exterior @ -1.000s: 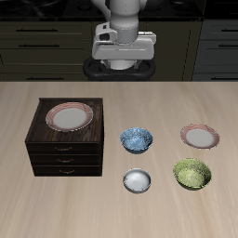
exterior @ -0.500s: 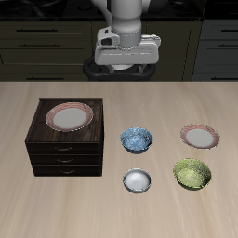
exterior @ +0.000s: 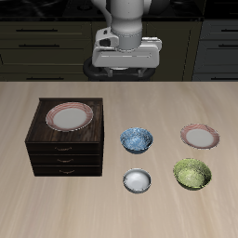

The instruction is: Place the blue bowl onto the plate that is on top of the cabinet

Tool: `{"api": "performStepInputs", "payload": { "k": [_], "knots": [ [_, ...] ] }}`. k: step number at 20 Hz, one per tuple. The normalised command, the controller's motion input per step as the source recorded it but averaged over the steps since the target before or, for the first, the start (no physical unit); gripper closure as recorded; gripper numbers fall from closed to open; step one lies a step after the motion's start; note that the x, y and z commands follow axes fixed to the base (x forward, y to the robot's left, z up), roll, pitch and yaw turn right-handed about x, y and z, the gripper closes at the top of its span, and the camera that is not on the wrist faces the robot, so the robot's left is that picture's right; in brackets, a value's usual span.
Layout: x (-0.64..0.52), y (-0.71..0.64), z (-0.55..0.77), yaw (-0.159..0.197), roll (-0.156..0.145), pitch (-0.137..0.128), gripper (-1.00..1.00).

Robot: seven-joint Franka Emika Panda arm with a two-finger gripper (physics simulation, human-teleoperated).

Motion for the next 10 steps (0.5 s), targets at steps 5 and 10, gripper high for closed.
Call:
{"api": "performStepInputs", "payload": {
  "k": [5,10],
  "knots": [
    [0.38,0.04,0.05,0.013,-0.030,-0.020,-1.00],
    [0.32,0.09,0.09,-0.042,0.000,0.006,-1.00]
  ]
}}
